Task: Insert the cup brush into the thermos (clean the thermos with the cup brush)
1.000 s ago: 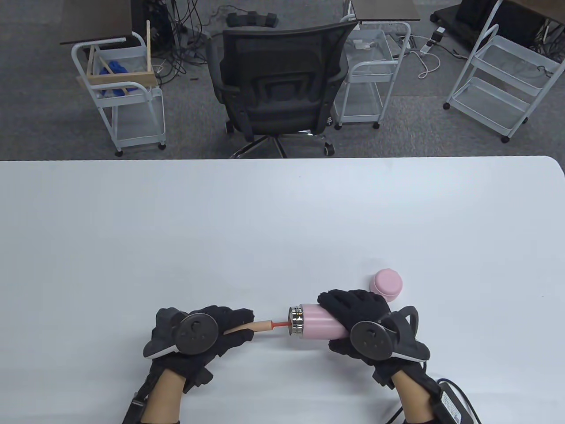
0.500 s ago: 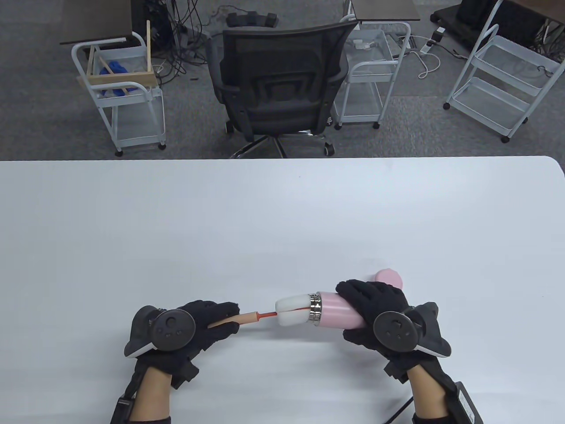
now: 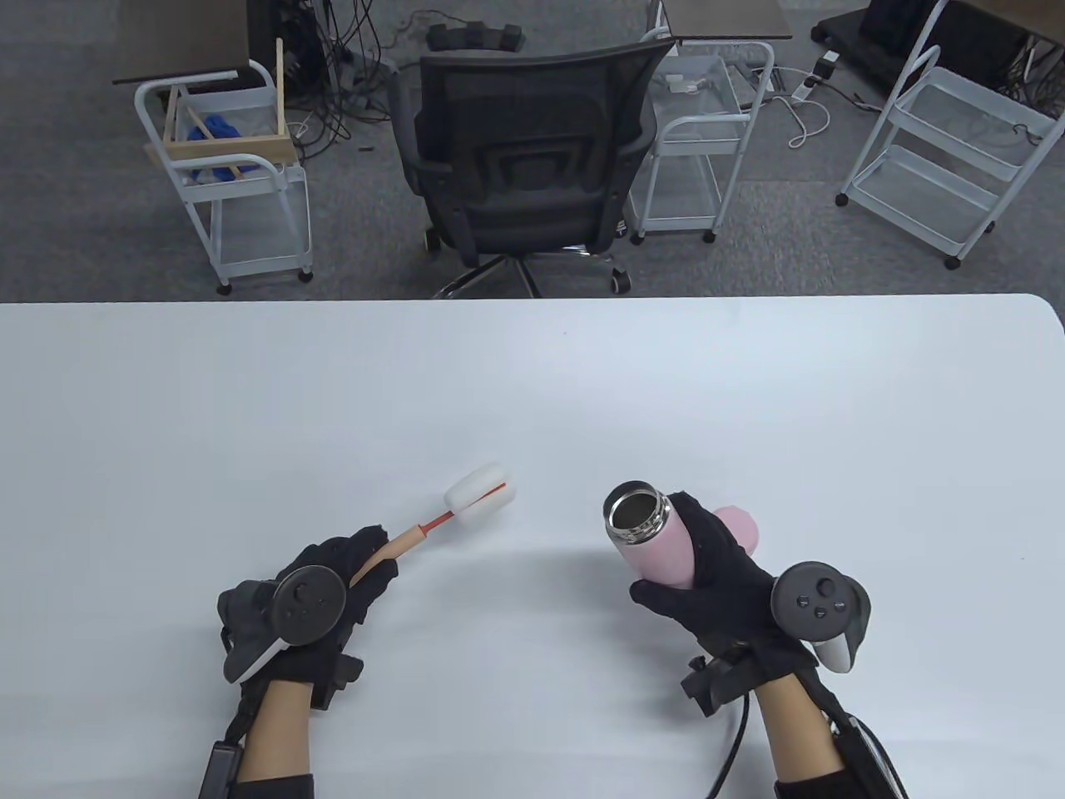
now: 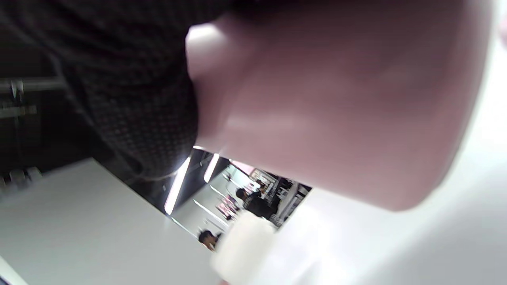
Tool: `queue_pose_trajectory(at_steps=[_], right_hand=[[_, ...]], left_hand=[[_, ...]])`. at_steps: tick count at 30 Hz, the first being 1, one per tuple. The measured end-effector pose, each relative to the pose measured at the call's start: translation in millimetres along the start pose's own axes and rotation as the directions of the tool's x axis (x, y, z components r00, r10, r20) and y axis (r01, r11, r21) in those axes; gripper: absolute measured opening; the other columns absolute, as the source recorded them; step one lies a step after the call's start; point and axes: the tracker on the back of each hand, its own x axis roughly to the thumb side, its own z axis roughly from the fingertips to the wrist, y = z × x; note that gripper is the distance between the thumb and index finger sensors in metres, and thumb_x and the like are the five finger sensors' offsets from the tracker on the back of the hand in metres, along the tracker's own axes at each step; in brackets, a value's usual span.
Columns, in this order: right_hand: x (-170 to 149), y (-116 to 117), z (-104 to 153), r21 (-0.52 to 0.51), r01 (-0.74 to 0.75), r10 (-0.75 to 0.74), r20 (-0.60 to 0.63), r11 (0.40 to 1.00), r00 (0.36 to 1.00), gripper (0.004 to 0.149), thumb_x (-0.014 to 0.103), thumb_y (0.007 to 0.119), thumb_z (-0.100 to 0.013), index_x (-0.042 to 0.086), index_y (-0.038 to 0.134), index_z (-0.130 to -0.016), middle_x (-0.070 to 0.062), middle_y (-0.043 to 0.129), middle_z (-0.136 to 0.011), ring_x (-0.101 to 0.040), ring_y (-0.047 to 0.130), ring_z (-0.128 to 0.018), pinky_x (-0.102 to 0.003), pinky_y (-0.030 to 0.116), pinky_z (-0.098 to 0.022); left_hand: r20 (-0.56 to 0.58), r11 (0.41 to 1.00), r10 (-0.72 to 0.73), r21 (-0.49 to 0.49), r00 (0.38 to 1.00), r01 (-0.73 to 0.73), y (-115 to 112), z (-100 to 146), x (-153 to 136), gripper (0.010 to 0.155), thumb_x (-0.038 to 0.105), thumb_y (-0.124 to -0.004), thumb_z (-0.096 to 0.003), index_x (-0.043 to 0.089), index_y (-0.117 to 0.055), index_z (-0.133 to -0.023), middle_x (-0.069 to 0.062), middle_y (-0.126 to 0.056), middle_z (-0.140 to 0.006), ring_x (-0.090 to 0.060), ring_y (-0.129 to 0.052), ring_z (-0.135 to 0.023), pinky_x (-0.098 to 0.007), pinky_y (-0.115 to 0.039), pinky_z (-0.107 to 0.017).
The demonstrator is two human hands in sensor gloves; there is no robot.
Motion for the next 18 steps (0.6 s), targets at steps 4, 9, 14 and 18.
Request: queue_pose_trajectory(at_steps=[4,9,14,18], right_hand=[[-4,1,1,-0.024,0.141,-0.142,-0.033,0.990,0.989,0.083,0.050,0.093,-0.041,0.020,0.049,-0.105,-0.009,0.052,-0.110,-0.050,0.061,-0.101,-0.062,0.064,-0.068],[-5,3,1,-0.010,0.148,-0.148,-0.030,0.989,0.988,0.082,0.050,0.093,-0.041,0.022,0.050,-0.105,-0.009,0.053,-0.110,-0.049,0.062,-0.101,-0.061,0.065,-0.068],[-4,6,1,-0.008,0.203,-0.203,-0.032,0.979,0.979,0.082,0.051,0.093,-0.041,0.022,0.050,-0.105,-0.008,0.053,-0.110,-0.048,0.062,-0.101,-0.061,0.065,-0.067],[-4,6,1,-0.013,0.234,-0.234,-0.033,0.972,0.972,0.082,0.052,0.092,-0.042,0.022,0.049,-0.105,-0.008,0.053,-0.110,-0.048,0.063,-0.101,-0.060,0.065,-0.068]], left_hand=[[-0.045,0.996,-0.079,-0.052,0.996,0.077,-7,-3,-2,0.049,0.048,-0.083,-0.0607,0.026,-0.078,-0.104,-0.001,-0.094,-0.094,-0.021,-0.102,-0.073,-0.050,-0.085,-0.057],[-0.077,0.981,-0.166,-0.110,0.983,0.158,-15,-5,-1,0.049,0.048,-0.086,-0.0594,0.027,-0.079,-0.103,-0.001,-0.094,-0.095,-0.022,-0.102,-0.078,-0.052,-0.084,-0.059],[-0.098,0.954,-0.250,-0.193,0.963,0.228,-26,-7,-3,0.048,0.047,-0.086,-0.0597,0.027,-0.079,-0.102,-0.001,-0.094,-0.097,-0.024,-0.100,-0.083,-0.054,-0.081,-0.061],[-0.104,0.953,-0.250,-0.204,0.963,0.226,-26,-8,-2,0.048,0.048,-0.085,-0.0600,0.027,-0.078,-0.103,-0.001,-0.092,-0.098,-0.024,-0.098,-0.084,-0.055,-0.080,-0.063]])
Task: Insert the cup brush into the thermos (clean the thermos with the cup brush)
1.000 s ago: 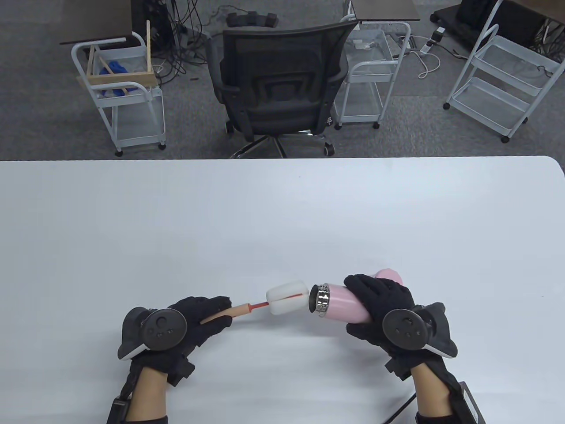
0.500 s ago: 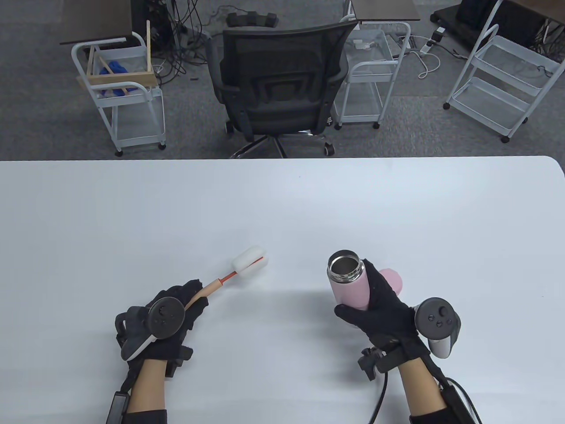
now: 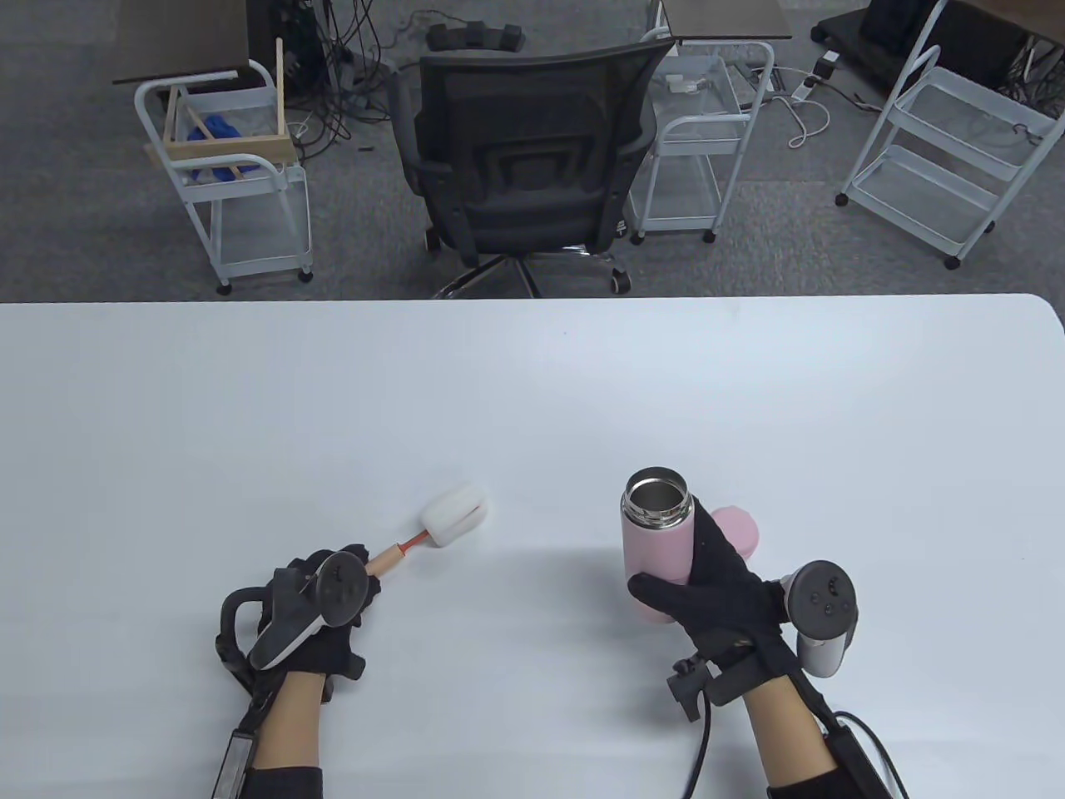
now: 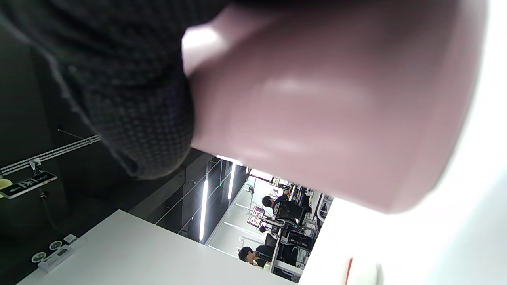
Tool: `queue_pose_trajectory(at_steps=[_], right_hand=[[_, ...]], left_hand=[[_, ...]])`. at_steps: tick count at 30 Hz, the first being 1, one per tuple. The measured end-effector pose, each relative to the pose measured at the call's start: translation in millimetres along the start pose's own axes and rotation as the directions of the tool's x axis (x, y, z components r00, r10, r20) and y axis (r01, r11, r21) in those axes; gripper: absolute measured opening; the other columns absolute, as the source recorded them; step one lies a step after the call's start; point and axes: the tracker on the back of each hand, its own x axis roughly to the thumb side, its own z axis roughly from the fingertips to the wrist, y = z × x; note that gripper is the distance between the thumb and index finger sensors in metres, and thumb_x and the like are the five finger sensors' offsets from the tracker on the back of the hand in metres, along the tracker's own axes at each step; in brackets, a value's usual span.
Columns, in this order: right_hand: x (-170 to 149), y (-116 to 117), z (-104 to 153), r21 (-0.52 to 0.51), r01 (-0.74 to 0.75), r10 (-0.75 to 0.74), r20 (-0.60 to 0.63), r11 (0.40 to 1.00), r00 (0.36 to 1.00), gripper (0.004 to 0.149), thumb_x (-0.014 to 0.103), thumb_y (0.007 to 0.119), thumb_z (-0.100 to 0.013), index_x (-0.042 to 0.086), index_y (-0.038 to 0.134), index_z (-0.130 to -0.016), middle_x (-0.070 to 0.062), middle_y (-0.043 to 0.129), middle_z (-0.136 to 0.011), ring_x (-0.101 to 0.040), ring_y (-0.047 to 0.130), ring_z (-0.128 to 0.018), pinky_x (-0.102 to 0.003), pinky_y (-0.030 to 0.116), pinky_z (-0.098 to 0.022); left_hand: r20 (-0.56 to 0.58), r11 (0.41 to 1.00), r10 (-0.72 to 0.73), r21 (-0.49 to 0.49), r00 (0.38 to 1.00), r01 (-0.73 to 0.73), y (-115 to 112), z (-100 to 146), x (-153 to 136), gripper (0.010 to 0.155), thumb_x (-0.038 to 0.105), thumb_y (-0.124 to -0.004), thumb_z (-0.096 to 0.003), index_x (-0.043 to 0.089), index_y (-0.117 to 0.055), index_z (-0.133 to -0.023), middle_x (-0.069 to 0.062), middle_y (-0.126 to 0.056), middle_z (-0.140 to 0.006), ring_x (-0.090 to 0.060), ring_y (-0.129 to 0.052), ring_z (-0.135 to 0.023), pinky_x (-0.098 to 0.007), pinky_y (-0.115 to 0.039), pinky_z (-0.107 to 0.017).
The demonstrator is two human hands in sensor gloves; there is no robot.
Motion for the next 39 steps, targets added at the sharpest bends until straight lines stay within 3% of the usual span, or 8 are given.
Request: queue_pose_trajectory(at_steps=[9,14,21,25,28,30,33,39], right_hand=[[-10,-8,-2,-0.021,0.024,-0.024,-0.036,0.999,0.999,0.080,0.052,0.091,-0.043,0.022,0.049,-0.105,-0.009,0.053,-0.110,-0.048,0.062,-0.101,-0.060,0.065,-0.068],[-13,-15,-2,-0.034,0.044,-0.046,-0.051,0.998,0.998,0.079,0.051,0.090,-0.045,0.022,0.049,-0.105,-0.009,0.052,-0.111,-0.048,0.061,-0.101,-0.060,0.064,-0.068],[-14,-17,-3,-0.045,0.084,-0.086,-0.055,0.995,0.995,0.077,0.052,0.087,-0.047,0.022,0.048,-0.106,-0.010,0.051,-0.111,-0.049,0.061,-0.101,-0.060,0.064,-0.068],[-13,-16,-4,-0.038,0.097,-0.099,-0.050,0.995,0.994,0.075,0.052,0.086,-0.049,0.022,0.047,-0.106,-0.010,0.050,-0.111,-0.049,0.061,-0.101,-0.060,0.064,-0.068],[-14,-16,-4,-0.028,0.107,-0.108,-0.046,0.994,0.993,0.073,0.051,0.084,-0.052,0.021,0.046,-0.106,-0.011,0.049,-0.112,-0.049,0.060,-0.101,-0.060,0.063,-0.068],[-14,-15,-4,-0.021,0.119,-0.119,-0.047,0.993,0.992,0.072,0.051,0.083,-0.053,0.021,0.045,-0.106,-0.011,0.049,-0.112,-0.050,0.060,-0.101,-0.060,0.063,-0.068],[-14,-11,-3,0.002,0.142,-0.142,-0.054,0.990,0.988,0.070,0.050,0.080,-0.055,0.020,0.043,-0.107,-0.013,0.047,-0.112,-0.051,0.059,-0.100,-0.060,0.063,-0.068],[-8,13,-3,0.103,0.190,-0.181,-0.086,0.976,0.980,0.066,0.046,0.072,-0.061,0.014,0.037,-0.107,-0.019,0.041,-0.112,-0.054,0.053,-0.101,-0.062,0.061,-0.068]], left_hand=[[0.010,0.996,0.091,0.014,0.996,-0.091,7,4,-3,0.065,0.055,-0.083,-0.0586,0.021,-0.067,-0.111,-0.009,-0.079,-0.112,-0.035,-0.086,-0.099,-0.060,-0.073,-0.068],[0.026,0.950,0.300,0.087,0.954,-0.301,18,13,-8,0.073,0.058,-0.081,-0.0584,0.018,-0.059,-0.116,-0.014,-0.068,-0.118,-0.042,-0.077,-0.106,-0.063,-0.069,-0.070],[0.202,0.716,0.636,0.205,0.745,-0.667,54,27,6,0.085,0.061,-0.077,-0.0590,0.013,-0.045,-0.120,-0.020,-0.050,-0.125,-0.049,-0.056,-0.114,-0.067,-0.061,-0.073],[0.333,0.523,0.757,0.207,0.562,-0.827,69,33,28,0.088,0.063,-0.076,-0.0589,0.012,-0.040,-0.121,-0.020,-0.045,-0.127,-0.049,-0.050,-0.116,-0.067,-0.059,-0.074],[0.377,0.360,0.838,0.159,0.394,-0.919,66,34,46,0.091,0.064,-0.076,-0.0587,0.011,-0.037,-0.122,-0.021,-0.042,-0.127,-0.050,-0.047,-0.116,-0.068,-0.057,-0.074],[0.396,0.276,0.863,0.150,0.313,-0.949,59,33,57,0.092,0.064,-0.076,-0.0584,0.011,-0.036,-0.122,-0.020,-0.041,-0.127,-0.051,-0.046,-0.117,-0.068,-0.057,-0.074],[0.402,0.233,0.879,0.107,0.256,-0.967,45,32,69,0.093,0.066,-0.075,-0.0583,0.011,-0.034,-0.122,-0.021,-0.040,-0.127,-0.052,-0.045,-0.117,-0.069,-0.056,-0.074],[0.390,0.239,0.896,-0.024,0.211,-0.971,34,29,83,0.094,0.066,-0.072,-0.0602,0.009,-0.031,-0.122,-0.023,-0.040,-0.128,-0.053,-0.047,-0.116,-0.069,-0.057,-0.074]])
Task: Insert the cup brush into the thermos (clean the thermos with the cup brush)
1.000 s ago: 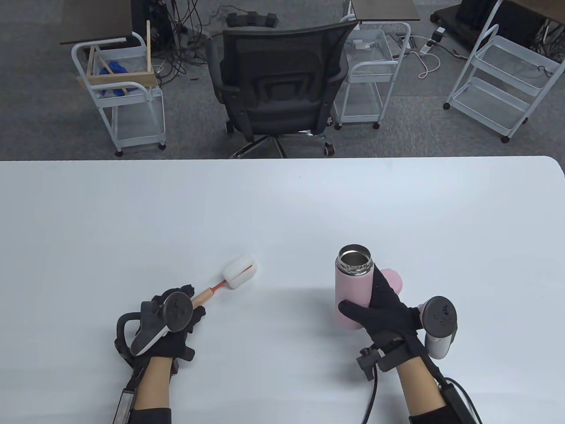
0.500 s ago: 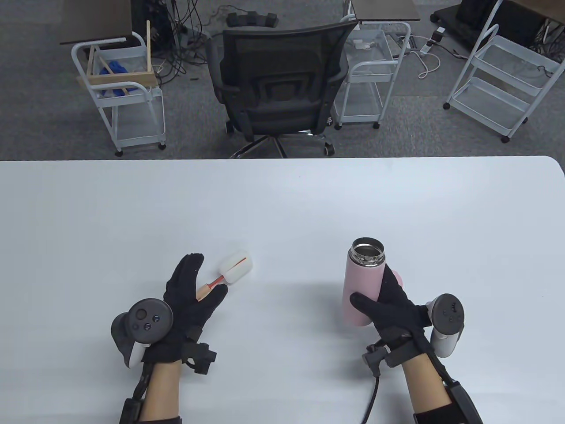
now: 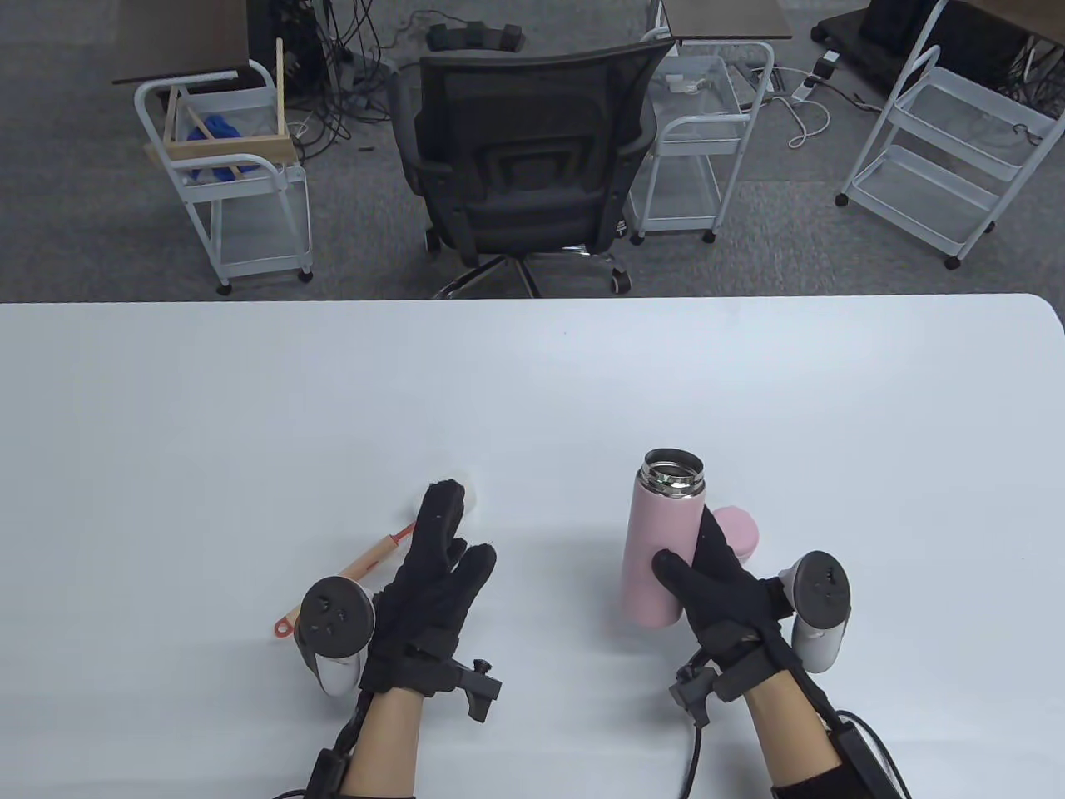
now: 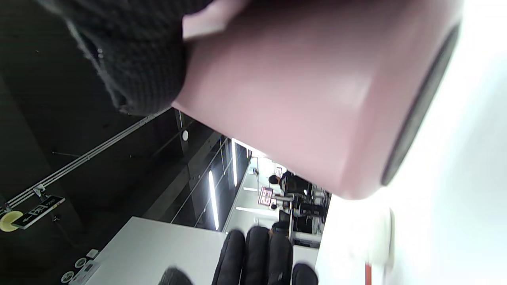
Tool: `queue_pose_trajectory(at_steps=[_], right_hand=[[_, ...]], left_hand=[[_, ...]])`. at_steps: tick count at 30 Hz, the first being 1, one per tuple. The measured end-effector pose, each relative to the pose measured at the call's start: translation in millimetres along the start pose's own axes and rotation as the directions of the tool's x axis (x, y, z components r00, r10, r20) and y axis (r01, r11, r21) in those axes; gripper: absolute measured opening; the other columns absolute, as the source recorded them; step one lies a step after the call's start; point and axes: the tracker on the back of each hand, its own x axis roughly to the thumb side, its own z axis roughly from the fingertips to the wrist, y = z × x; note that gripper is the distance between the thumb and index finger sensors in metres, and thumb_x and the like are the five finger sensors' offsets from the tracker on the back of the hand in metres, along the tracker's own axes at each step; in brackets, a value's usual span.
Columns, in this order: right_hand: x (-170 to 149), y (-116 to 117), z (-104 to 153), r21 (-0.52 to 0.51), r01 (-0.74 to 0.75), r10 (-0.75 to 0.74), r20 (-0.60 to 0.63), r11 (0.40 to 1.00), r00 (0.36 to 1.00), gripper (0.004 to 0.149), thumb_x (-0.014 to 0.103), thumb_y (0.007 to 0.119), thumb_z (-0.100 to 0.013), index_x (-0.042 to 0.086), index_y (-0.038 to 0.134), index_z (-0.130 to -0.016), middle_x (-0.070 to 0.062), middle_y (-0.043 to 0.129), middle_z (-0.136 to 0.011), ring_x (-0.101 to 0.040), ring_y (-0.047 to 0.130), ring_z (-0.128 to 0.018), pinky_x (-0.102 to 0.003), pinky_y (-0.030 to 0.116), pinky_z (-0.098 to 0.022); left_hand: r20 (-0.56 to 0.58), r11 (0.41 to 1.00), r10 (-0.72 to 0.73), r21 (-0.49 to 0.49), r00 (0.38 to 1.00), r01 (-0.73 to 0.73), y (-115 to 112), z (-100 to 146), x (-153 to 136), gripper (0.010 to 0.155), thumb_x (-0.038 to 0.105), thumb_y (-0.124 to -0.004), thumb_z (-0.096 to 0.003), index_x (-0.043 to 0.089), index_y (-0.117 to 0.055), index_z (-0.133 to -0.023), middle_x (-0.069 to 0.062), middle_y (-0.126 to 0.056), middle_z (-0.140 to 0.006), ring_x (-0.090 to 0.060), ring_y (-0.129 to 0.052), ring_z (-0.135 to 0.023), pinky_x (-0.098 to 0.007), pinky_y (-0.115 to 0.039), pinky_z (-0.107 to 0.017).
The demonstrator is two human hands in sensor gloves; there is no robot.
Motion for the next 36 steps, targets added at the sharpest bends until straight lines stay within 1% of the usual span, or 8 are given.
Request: queue_pose_trajectory(at_steps=[6,12,17,19,23,27,31,36], right_hand=[[9,47,-11,0.091,0.015,-0.013,-0.027,0.996,1.000,0.062,0.042,0.068,-0.064,0.013,0.035,-0.107,-0.020,0.038,-0.112,-0.055,0.051,-0.101,-0.062,0.060,-0.068],[14,90,-21,0.124,0.024,-0.018,-0.046,0.992,0.999,0.060,0.041,0.066,-0.065,0.012,0.035,-0.107,-0.020,0.038,-0.112,-0.055,0.050,-0.101,-0.062,0.059,-0.068],[13,121,-28,0.151,0.053,-0.042,-0.071,0.987,0.997,0.054,0.036,0.064,-0.067,0.013,0.035,-0.106,-0.019,0.038,-0.112,-0.054,0.050,-0.101,-0.062,0.060,-0.068],[14,129,-30,0.158,0.063,-0.052,-0.075,0.985,0.996,0.050,0.034,0.063,-0.068,0.013,0.037,-0.106,-0.018,0.039,-0.112,-0.052,0.052,-0.102,-0.061,0.061,-0.068],[15,135,-30,0.168,0.068,-0.056,-0.075,0.983,0.996,0.043,0.028,0.061,-0.068,0.015,0.044,-0.105,-0.015,0.044,-0.112,-0.050,0.056,-0.102,-0.057,0.064,-0.068],[17,122,-30,0.132,-0.094,0.096,-0.011,0.987,0.995,0.036,0.025,0.066,-0.063,0.020,0.066,-0.099,-0.009,0.069,-0.105,-0.041,0.076,-0.097,-0.053,0.073,-0.066],[27,104,-28,0.087,-0.402,0.391,0.118,0.912,0.913,0.035,0.031,0.074,-0.061,0.031,0.073,-0.097,-0.001,0.081,-0.101,-0.038,0.081,-0.096,-0.057,0.070,-0.067],[29,78,-19,-0.037,-0.776,0.768,0.175,0.630,0.616,0.075,0.052,0.084,-0.053,0.015,0.056,-0.112,-0.017,0.065,-0.111,-0.051,0.066,-0.100,-0.067,0.058,-0.069]], left_hand=[[0.007,0.995,0.066,-0.073,0.998,-0.065,-12,0,1,0.093,0.065,-0.071,-0.0612,0.007,-0.030,-0.121,-0.023,-0.043,-0.127,-0.052,-0.054,-0.115,-0.068,-0.059,-0.074],[-0.004,0.993,0.054,-0.107,0.999,-0.054,-8,2,-1,0.089,0.062,-0.072,-0.0625,0.006,-0.033,-0.120,-0.022,-0.049,-0.124,-0.048,-0.061,-0.113,-0.065,-0.062,-0.074],[-0.032,0.987,0.079,-0.139,0.996,-0.082,-6,2,-5,0.073,0.054,-0.072,-0.0674,0.008,-0.042,-0.115,-0.021,-0.050,-0.122,-0.046,-0.061,-0.112,-0.059,-0.065,-0.074],[-0.039,0.984,0.074,-0.156,0.996,-0.080,-6,2,-5,0.070,0.055,-0.069,-0.0680,0.010,-0.040,-0.113,-0.023,-0.044,-0.123,-0.049,-0.054,-0.113,-0.060,-0.063,-0.074],[-0.068,0.979,0.084,-0.179,0.994,-0.095,0,1,-7,0.079,0.061,-0.068,-0.0645,0.011,-0.032,-0.113,-0.027,-0.036,-0.124,-0.058,-0.047,-0.113,-0.064,-0.061,-0.074],[-0.072,0.976,0.094,-0.191,0.993,-0.106,2,2,-10,0.078,0.061,-0.069,-0.0612,0.013,-0.033,-0.112,-0.032,-0.045,-0.120,-0.063,-0.059,-0.107,-0.061,-0.069,-0.069],[-0.027,0.983,0.036,-0.178,0.999,-0.041,3,2,-5,0.078,0.061,-0.069,-0.0604,0.012,-0.035,-0.111,-0.027,-0.047,-0.120,-0.059,-0.061,-0.108,-0.061,-0.069,-0.068],[-0.020,0.991,0.016,-0.133,1.000,-0.018,7,1,-4,0.080,0.062,-0.069,-0.0595,0.012,-0.034,-0.111,-0.026,-0.044,-0.119,-0.057,-0.058,-0.108,-0.062,-0.067,-0.069]])
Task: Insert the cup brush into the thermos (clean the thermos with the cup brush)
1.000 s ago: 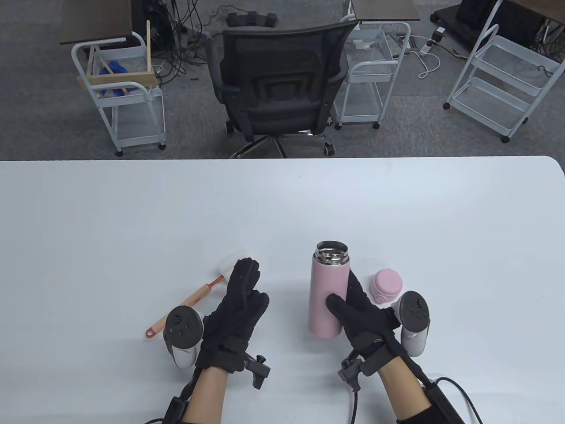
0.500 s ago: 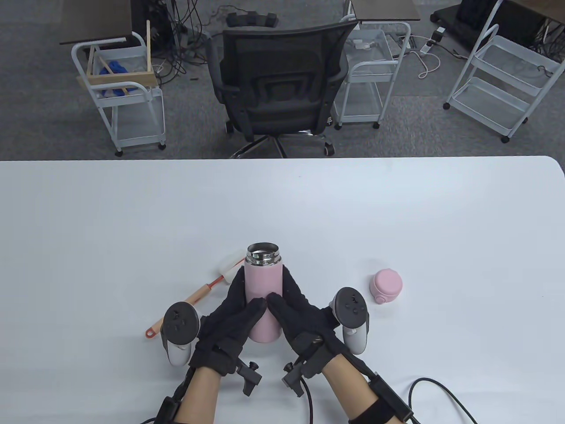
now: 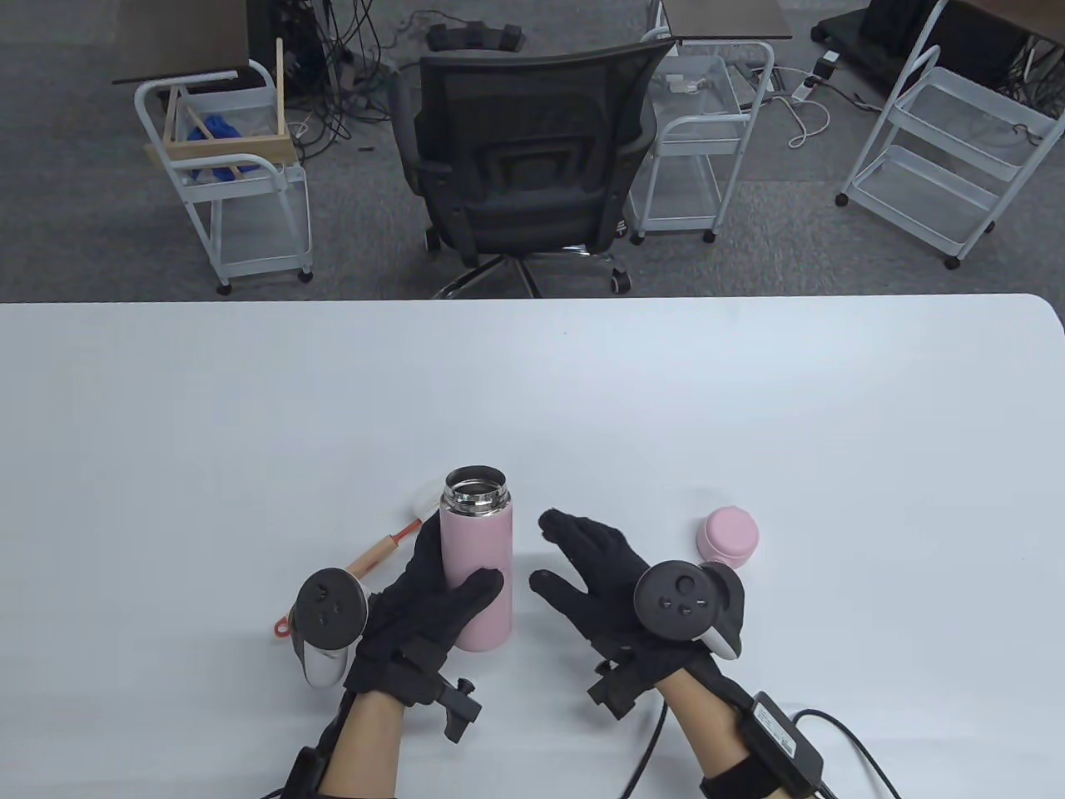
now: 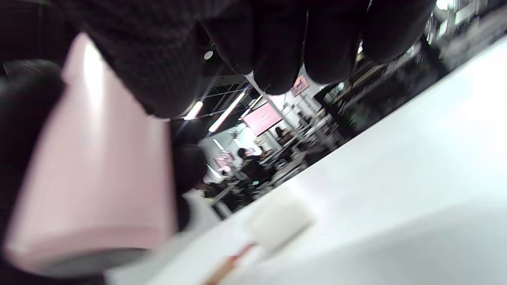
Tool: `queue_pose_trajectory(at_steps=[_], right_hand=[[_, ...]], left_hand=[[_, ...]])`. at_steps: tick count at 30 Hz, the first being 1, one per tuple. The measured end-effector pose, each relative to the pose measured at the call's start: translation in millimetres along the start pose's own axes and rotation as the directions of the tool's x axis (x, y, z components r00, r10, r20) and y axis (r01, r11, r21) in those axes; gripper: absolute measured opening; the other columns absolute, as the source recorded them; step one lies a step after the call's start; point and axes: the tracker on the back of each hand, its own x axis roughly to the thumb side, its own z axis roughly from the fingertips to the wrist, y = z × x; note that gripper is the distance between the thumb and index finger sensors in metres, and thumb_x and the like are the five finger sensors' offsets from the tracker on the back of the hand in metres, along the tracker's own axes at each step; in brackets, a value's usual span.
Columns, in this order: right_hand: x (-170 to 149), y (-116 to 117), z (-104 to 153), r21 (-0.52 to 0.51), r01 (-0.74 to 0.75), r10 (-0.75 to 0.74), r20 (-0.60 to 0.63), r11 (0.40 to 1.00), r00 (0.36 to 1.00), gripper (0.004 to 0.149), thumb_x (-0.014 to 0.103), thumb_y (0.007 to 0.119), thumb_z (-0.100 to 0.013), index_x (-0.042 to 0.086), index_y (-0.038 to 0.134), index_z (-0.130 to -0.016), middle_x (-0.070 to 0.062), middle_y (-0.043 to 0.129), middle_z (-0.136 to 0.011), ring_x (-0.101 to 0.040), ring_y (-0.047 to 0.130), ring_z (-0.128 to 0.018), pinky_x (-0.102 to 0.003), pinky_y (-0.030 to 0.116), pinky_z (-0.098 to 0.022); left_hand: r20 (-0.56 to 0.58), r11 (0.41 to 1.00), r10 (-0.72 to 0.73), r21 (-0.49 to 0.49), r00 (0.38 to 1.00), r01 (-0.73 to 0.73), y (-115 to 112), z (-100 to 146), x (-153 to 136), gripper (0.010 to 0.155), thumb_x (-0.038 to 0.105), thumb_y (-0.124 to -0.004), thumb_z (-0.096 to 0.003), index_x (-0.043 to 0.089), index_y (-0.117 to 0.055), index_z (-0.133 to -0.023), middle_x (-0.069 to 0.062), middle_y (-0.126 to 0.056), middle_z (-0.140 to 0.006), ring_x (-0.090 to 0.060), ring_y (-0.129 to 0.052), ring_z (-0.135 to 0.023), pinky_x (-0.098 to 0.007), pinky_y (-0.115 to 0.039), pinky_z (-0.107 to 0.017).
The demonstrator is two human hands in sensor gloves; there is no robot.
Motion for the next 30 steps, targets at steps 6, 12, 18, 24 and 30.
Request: queue_pose_trajectory(at_steps=[6,12,18,24,30], right_hand=[[-49,-14,8,0.036,-0.337,0.338,-0.156,0.941,0.928,0.091,0.061,0.088,-0.047,0.019,0.047,-0.116,-0.019,0.042,-0.122,-0.062,0.043,-0.107,-0.074,0.048,-0.071],[-92,-23,9,0.158,-0.500,0.524,-0.306,0.851,0.795,0.097,0.067,0.088,-0.044,0.024,0.040,-0.118,-0.018,0.033,-0.124,-0.067,0.037,-0.107,-0.075,0.045,-0.072],[-120,-26,13,0.226,-0.429,0.485,-0.372,0.875,0.792,0.096,0.066,0.088,-0.045,0.026,0.039,-0.118,-0.018,0.033,-0.125,-0.067,0.047,-0.106,-0.072,0.055,-0.071],[-128,-19,16,0.289,-0.426,0.511,-0.382,0.857,0.770,0.083,0.054,0.086,-0.052,0.027,0.041,-0.116,-0.017,0.040,-0.123,-0.061,0.063,-0.101,-0.067,0.062,-0.069],[-122,-21,15,0.238,-0.444,0.504,-0.372,0.864,0.780,0.076,0.046,0.087,-0.054,0.022,0.048,-0.114,-0.021,0.048,-0.119,-0.057,0.073,-0.094,-0.063,0.068,-0.066]], left_hand=[[-0.015,1.000,-0.026,0.015,1.000,0.027,0,0,-1,0.080,0.062,-0.068,-0.0602,0.011,-0.032,-0.111,-0.026,-0.041,-0.119,-0.058,-0.055,-0.108,-0.062,-0.065,-0.070],[-0.016,0.998,-0.069,0.002,0.997,0.069,-2,-1,-2,0.079,0.061,-0.068,-0.0608,0.011,-0.032,-0.111,-0.026,-0.041,-0.119,-0.058,-0.054,-0.108,-0.062,-0.064,-0.070],[-0.027,0.998,-0.067,-0.006,0.997,0.067,-5,-2,-4,0.078,0.060,-0.068,-0.0615,0.011,-0.032,-0.111,-0.026,-0.041,-0.119,-0.058,-0.054,-0.108,-0.063,-0.064,-0.070],[-0.031,0.995,-0.091,-0.031,0.995,0.090,-6,-2,-5,0.078,0.059,-0.068,-0.0618,0.010,-0.032,-0.111,-0.027,-0.040,-0.119,-0.058,-0.053,-0.108,-0.063,-0.064,-0.070],[-0.045,0.992,-0.118,-0.055,0.992,0.116,-6,-1,-6,0.077,0.059,-0.068,-0.0621,0.011,-0.032,-0.111,-0.027,-0.040,-0.119,-0.058,-0.053,-0.108,-0.063,-0.064,-0.070]])
